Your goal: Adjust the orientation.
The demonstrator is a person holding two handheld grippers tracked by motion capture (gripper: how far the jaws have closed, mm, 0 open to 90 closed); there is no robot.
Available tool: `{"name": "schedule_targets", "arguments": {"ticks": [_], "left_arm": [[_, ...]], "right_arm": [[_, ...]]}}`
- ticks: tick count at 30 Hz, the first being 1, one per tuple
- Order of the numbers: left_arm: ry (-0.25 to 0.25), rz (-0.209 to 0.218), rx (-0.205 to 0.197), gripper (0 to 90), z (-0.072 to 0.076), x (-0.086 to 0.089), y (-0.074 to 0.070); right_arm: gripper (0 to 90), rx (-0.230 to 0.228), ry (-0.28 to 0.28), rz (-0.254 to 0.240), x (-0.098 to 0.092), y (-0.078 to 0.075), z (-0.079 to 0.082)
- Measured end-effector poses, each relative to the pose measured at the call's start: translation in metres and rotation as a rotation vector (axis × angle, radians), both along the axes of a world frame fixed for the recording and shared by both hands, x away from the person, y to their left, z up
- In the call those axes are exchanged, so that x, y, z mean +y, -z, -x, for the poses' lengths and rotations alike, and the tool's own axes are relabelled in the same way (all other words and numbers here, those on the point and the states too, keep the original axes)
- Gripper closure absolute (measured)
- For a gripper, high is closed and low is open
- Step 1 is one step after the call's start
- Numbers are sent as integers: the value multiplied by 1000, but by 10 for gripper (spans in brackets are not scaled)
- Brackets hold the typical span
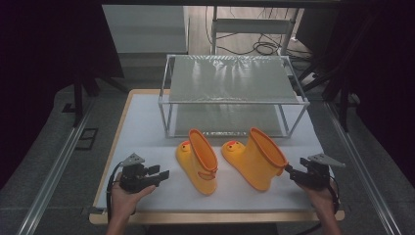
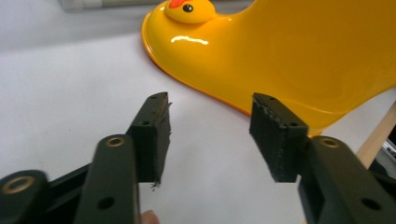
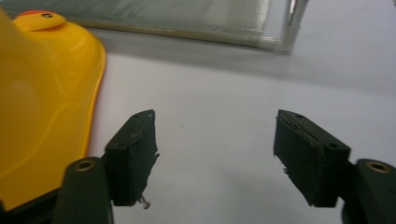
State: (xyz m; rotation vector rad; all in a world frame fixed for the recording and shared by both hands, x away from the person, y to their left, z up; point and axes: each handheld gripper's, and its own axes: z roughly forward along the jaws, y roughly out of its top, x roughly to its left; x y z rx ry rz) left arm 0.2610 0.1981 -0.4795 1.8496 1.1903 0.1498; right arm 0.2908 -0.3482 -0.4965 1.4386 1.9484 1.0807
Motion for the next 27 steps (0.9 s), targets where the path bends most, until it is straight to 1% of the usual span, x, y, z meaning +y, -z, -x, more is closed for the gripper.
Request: {"name": "schedule_targets", "arguments": {"ticks": [4,6,7,8,10,12,14,15,16,19,20,22,23,25,26,27], "left_arm": [[-16,8,-11,584,0,-1,-2],[-18,-6,-9,669,1,-3,0],[-18,-6,-9,703,1,-3,0],[-16,-19,-7,743,1,-5,1],[-11,-24,-4,824,3,-7,1],[-6,-32,-7,881,6,-9,-1],[0,-28,-7,894,8,-10,-2],[10,-22,-7,898,11,-12,-4],[17,-26,-9,899,12,-14,-5],[28,-30,-10,900,13,-16,-7],[32,-27,-13,900,14,-18,-9],[45,-19,-19,900,15,-24,-9],[45,-19,-19,900,15,-24,-9],[61,-26,-21,900,16,-32,-7],[66,-29,-23,900,17,-36,-6],[79,-34,-24,900,18,-43,-5]], "right_arm": [[330,-1,-39,-17,-1,1,1],[339,-2,-65,-32,-1,3,3],[339,-4,-74,-31,-1,4,3],[344,-15,-81,-29,0,5,4],[355,-24,-86,-22,1,5,5],[359,-25,-79,-18,3,4,4],[360,-26,-81,-20,4,3,5],[362,-33,-93,-28,6,4,7],[362,-31,-94,-25,6,4,8],[371,-26,-90,-24,5,5,7],[376,-29,-92,-24,4,5,6],[386,-19,-77,-28,2,6,4],[386,-19,-77,-28,2,6,4],[391,-10,-73,-35,0,9,4],[393,6,-73,-27,1,11,4],[394,8,-71,-25,1,11,4]]}}
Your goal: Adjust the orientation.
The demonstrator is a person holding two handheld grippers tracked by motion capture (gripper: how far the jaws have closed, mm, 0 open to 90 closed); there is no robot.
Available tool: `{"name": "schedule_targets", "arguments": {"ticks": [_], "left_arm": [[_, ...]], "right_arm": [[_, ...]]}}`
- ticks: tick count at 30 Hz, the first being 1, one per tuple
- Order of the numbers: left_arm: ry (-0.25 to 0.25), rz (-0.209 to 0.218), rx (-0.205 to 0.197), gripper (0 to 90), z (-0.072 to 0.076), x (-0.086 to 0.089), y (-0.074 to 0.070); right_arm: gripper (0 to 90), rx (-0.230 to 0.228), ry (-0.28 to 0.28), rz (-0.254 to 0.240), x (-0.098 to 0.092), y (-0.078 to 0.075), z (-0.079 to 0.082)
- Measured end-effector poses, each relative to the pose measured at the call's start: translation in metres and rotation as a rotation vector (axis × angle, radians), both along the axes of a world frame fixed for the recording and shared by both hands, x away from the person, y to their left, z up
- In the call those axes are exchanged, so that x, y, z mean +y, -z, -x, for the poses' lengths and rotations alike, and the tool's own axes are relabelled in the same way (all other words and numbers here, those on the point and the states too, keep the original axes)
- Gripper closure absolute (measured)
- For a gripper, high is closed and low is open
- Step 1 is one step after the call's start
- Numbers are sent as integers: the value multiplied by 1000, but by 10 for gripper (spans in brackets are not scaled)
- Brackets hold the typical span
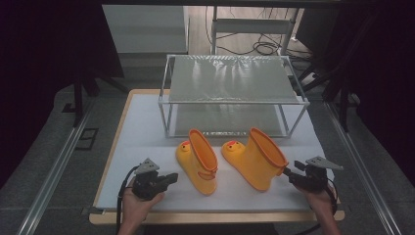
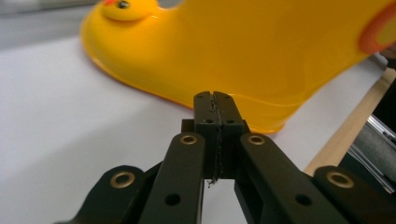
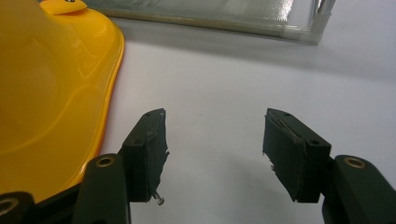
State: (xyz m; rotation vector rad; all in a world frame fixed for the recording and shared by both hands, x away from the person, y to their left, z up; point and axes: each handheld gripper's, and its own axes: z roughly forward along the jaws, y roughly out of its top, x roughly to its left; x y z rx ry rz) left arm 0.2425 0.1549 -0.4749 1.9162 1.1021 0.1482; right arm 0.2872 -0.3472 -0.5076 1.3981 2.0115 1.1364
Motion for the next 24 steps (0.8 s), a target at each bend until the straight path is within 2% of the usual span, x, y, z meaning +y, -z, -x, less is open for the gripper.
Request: {"name": "schedule_targets", "arguments": {"ticks": [5,8,11,15,18,24], "left_arm": [[34,-10,-1,900,5,-16,2],[65,-16,-13,900,10,-33,2],[73,-18,-21,900,12,-41,2],[105,-31,-22,900,15,-60,8],[115,-37,-22,900,17,-70,11],[117,-35,-53,900,23,-89,12]], "right_arm": [[394,-4,-3,-1,2,-1,1],[394,0,-7,3,5,0,1],[394,3,-8,8,6,1,1],[394,11,1,2,3,3,0],[394,15,6,3,2,3,0],[394,18,15,0,1,4,0]]}}
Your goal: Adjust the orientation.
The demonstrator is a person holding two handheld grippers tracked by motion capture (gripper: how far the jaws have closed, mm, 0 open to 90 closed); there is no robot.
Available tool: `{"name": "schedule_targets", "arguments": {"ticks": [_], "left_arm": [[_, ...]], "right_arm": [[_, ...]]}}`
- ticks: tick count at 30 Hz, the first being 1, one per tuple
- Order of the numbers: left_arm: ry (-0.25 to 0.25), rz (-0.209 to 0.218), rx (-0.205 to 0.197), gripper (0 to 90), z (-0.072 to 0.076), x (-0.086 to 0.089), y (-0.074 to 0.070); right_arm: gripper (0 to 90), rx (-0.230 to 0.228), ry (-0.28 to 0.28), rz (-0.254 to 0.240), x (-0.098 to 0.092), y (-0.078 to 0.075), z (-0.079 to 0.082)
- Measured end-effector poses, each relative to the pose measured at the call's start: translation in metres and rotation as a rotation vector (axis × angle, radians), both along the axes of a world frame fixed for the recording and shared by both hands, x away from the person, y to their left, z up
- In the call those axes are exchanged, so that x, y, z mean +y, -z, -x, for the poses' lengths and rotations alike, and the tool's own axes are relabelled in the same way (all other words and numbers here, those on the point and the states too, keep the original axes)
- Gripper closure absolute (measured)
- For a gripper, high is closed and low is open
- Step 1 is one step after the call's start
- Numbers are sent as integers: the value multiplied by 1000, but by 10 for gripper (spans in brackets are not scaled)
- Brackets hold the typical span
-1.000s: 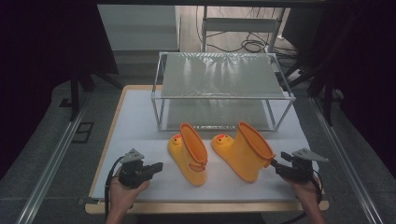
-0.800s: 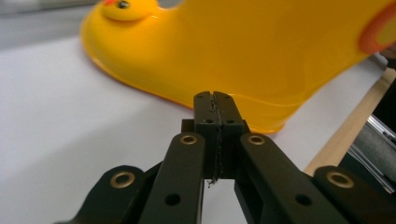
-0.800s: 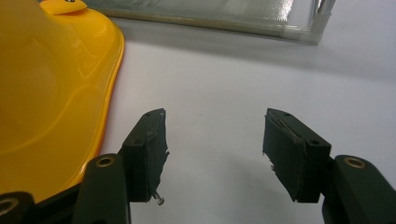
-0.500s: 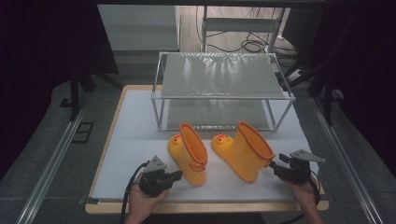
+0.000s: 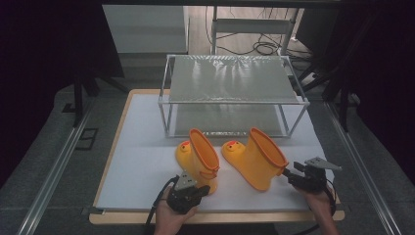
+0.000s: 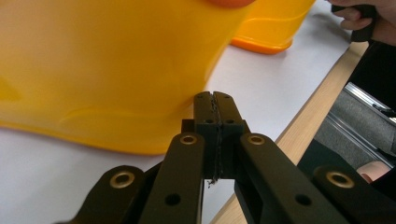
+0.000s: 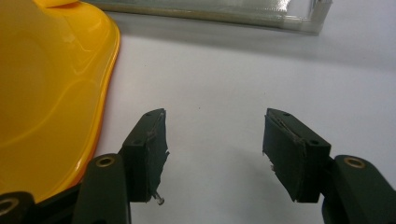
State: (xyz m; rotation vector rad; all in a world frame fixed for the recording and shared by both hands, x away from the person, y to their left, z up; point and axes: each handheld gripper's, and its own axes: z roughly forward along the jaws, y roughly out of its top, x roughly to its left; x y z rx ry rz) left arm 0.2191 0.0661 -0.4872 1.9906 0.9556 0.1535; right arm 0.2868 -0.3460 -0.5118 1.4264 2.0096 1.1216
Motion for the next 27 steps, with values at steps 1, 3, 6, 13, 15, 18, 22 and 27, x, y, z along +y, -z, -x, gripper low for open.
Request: {"name": "schedule_targets", "arguments": {"ticks": [1,3,6,13,15,18,22,27], "left_arm": [[7,0,-1,900,1,-2,0],[10,3,-3,900,2,-4,-1],[19,-6,-22,900,6,-16,0],[-58,-68,-128,900,0,-49,11],[-67,-78,-142,900,-1,-51,12],[-97,-79,-163,900,-3,-48,11],[-96,-62,-147,900,-2,-41,12],[-97,-48,-127,900,2,-30,12]], "right_arm": [[394,1,1,0,0,0,0],[394,1,2,1,-1,1,0],[394,1,14,-4,-3,1,0],[394,3,22,-7,-3,1,1],[394,3,21,-4,-3,1,0],[394,6,25,-2,-3,2,0],[393,6,31,0,-4,2,1],[393,5,30,0,-3,2,1]]}}
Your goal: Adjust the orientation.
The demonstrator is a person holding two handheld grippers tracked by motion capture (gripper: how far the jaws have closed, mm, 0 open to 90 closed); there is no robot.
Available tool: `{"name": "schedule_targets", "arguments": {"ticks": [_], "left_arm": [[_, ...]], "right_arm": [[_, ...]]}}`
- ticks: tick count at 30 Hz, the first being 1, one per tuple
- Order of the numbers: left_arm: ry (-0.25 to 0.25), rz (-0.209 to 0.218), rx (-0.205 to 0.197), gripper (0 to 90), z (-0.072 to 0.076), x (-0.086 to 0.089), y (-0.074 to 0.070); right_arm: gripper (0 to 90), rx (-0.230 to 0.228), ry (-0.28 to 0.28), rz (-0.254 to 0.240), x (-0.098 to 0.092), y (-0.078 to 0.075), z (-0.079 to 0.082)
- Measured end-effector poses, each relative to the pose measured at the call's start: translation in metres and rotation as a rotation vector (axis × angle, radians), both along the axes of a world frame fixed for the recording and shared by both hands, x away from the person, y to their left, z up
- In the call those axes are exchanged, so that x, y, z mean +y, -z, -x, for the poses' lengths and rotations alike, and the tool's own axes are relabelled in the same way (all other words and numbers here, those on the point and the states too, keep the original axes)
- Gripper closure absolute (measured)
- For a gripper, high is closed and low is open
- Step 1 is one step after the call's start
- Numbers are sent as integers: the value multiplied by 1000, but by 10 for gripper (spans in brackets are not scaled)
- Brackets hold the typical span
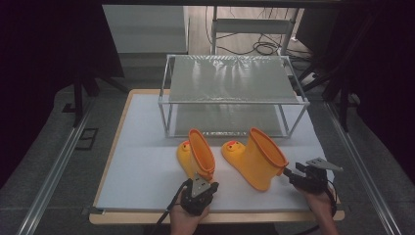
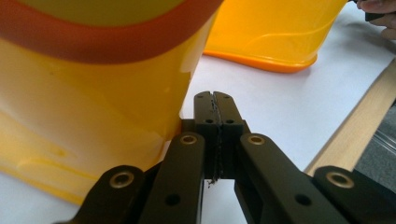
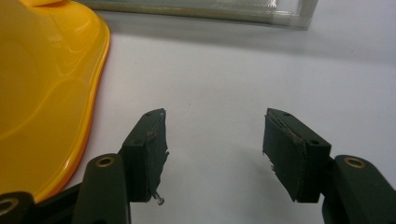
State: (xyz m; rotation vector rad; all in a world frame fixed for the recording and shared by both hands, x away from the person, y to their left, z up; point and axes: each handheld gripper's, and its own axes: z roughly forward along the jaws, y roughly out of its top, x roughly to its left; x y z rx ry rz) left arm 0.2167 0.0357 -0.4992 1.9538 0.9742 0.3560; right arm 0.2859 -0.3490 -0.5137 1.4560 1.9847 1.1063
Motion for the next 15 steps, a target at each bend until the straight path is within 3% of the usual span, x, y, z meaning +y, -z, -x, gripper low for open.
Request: {"name": "schedule_targets", "arguments": {"ticks": [15], "left_arm": [[-43,41,42,900,12,45,-1]], "right_arm": [[394,5,3,-3,-2,1,-1]]}}
